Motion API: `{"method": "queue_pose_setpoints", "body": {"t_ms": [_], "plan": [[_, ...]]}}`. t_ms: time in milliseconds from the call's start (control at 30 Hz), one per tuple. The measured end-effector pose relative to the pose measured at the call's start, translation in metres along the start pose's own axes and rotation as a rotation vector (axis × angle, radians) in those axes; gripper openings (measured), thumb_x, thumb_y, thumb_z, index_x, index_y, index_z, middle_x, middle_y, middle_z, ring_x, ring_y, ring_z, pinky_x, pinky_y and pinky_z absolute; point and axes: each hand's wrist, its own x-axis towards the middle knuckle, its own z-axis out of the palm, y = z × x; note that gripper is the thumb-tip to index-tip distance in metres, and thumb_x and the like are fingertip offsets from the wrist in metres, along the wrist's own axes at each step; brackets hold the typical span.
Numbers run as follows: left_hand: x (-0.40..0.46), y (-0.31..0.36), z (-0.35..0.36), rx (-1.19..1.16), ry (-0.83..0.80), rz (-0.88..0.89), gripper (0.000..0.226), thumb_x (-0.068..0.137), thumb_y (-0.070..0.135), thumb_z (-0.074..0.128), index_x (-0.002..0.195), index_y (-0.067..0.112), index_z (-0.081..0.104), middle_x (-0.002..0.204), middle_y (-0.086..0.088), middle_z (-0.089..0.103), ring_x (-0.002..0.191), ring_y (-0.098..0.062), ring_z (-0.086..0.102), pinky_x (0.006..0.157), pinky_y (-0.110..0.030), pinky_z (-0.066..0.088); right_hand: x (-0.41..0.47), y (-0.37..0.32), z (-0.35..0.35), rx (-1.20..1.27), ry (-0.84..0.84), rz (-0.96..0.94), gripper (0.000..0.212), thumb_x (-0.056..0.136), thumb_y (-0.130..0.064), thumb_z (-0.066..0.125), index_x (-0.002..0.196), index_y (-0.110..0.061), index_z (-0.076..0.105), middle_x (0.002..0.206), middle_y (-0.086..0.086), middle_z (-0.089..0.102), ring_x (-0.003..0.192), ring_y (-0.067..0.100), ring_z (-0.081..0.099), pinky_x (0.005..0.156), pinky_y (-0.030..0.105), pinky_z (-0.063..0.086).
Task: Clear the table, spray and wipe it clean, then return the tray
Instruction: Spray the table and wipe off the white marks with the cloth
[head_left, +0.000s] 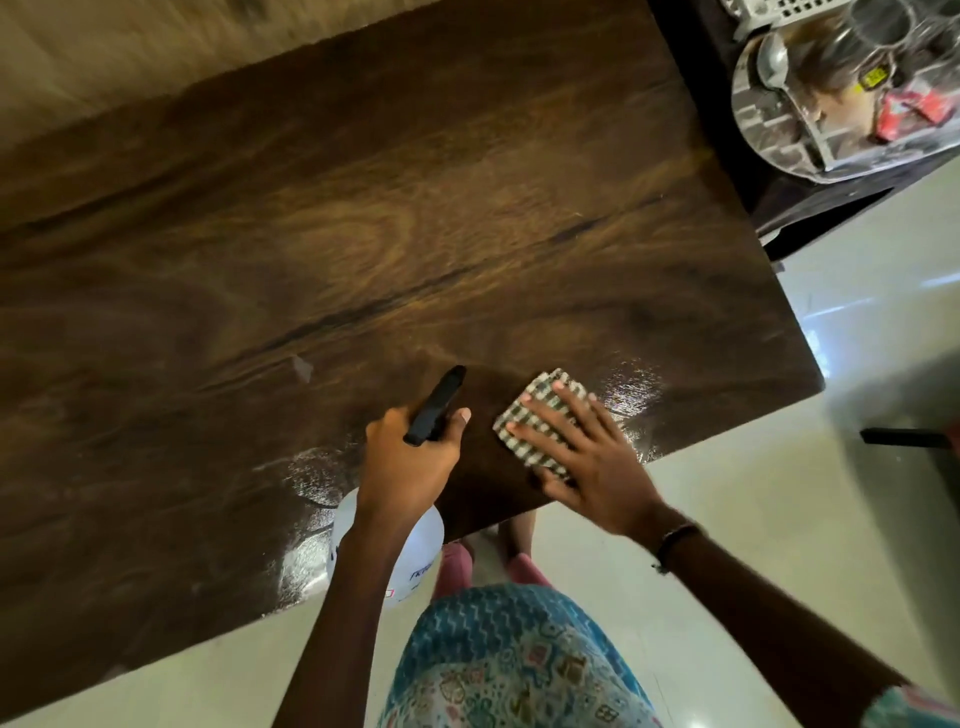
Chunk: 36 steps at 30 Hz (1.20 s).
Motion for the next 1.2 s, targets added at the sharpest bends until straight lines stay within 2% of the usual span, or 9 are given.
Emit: {"method": "queue_pose_setpoints", "body": {"t_ms": [67,200,367,533,700,767,867,967,1200], "plan": [[-0.004,-0.004,0.001,0.008,0.004,0.013,0.038,0.081,0.04,0.067,0.082,0.002,0.069,0.086,-0.019,0.068,0.083,-0.03,0.063,0.058,-0.023,0.039,-0.012,0.037,-0.009,-0.048,-0.012,-0.021,0.057,0.093,-0.05,0.038,0.147,-0.034,0.028,0.156,0.0,0.024,0.147,0.028,0.014,0.117,0.05,0.015],[-0.009,-0.011,-0.001,-0.025,0.008,0.017,0.03,0.08,0.042,0.068,0.079,0.012,0.069,0.085,-0.015,0.068,0.087,-0.028,0.063,0.069,-0.029,0.045,-0.022,0.093,-0.027,-0.01,0.05,0.333,0.057,0.093,-0.046,0.036,0.147,-0.028,0.034,0.157,0.003,0.029,0.147,0.029,0.014,0.115,0.054,0.021],[-0.018,-0.015,-0.01,-0.059,0.043,0.041,0.03,0.082,0.034,0.069,0.081,0.004,0.069,0.08,-0.02,0.069,0.077,-0.029,0.065,0.059,-0.018,0.042,-0.031,0.054,-0.017,0.091,0.229,0.723,0.057,0.094,-0.041,0.033,0.146,-0.018,0.037,0.157,0.009,0.027,0.147,0.032,0.011,0.117,0.051,0.016],[-0.019,-0.037,-0.023,-0.095,0.081,-0.024,0.032,0.081,0.038,0.068,0.083,0.006,0.069,0.083,-0.016,0.069,0.075,-0.024,0.065,0.054,-0.011,0.037,-0.024,-0.047,0.005,0.17,0.153,0.547,0.055,0.094,-0.04,0.035,0.147,-0.025,0.034,0.157,0.007,0.027,0.147,0.032,0.01,0.117,0.053,0.012],[-0.007,-0.064,-0.042,-0.093,0.092,-0.084,0.036,0.077,0.047,0.069,0.079,0.011,0.068,0.087,-0.015,0.067,0.081,-0.025,0.064,0.064,-0.025,0.046,0.015,-0.133,0.024,0.119,0.036,0.362,0.057,0.09,-0.04,0.04,0.146,-0.03,0.036,0.156,0.001,0.03,0.147,0.029,0.013,0.117,0.05,0.012],[0.0,-0.073,-0.053,-0.116,0.102,-0.104,0.036,0.074,0.049,0.07,0.081,0.013,0.067,0.09,-0.014,0.068,0.081,-0.023,0.065,0.071,-0.029,0.048,0.037,-0.148,0.023,0.098,0.034,0.354,0.056,0.091,-0.042,0.04,0.146,-0.031,0.035,0.156,0.0,0.03,0.146,0.028,0.013,0.117,0.048,0.007],[0.012,-0.077,-0.075,-0.137,0.129,-0.121,0.037,0.075,0.047,0.07,0.085,0.012,0.068,0.095,-0.012,0.066,0.091,-0.019,0.062,0.071,-0.023,0.041,0.078,-0.156,0.021,0.113,0.081,0.396,0.055,0.091,-0.04,0.042,0.145,-0.032,0.036,0.156,-0.001,0.029,0.147,0.027,0.012,0.116,0.051,0.014],[0.026,-0.077,-0.101,-0.139,0.134,-0.12,0.035,0.077,0.044,0.07,0.086,0.01,0.068,0.095,-0.006,0.061,0.102,-0.02,0.055,0.079,-0.025,0.037,0.125,-0.161,0.019,0.1,0.101,0.41,0.055,0.091,-0.042,0.041,0.145,-0.032,0.037,0.157,-0.001,0.027,0.147,0.03,0.015,0.115,0.052,0.017],[0.083,-0.071,-0.177,-0.125,0.119,-0.083,0.038,0.08,0.045,0.067,0.096,0.01,0.066,0.105,-0.004,0.055,0.092,-0.016,0.051,0.077,-0.025,0.035,0.252,-0.18,0.015,0.052,0.176,0.402,0.055,0.091,-0.044,0.041,0.144,-0.034,0.038,0.156,-0.003,0.031,0.145,0.031,0.019,0.113,0.054,0.024]]}}
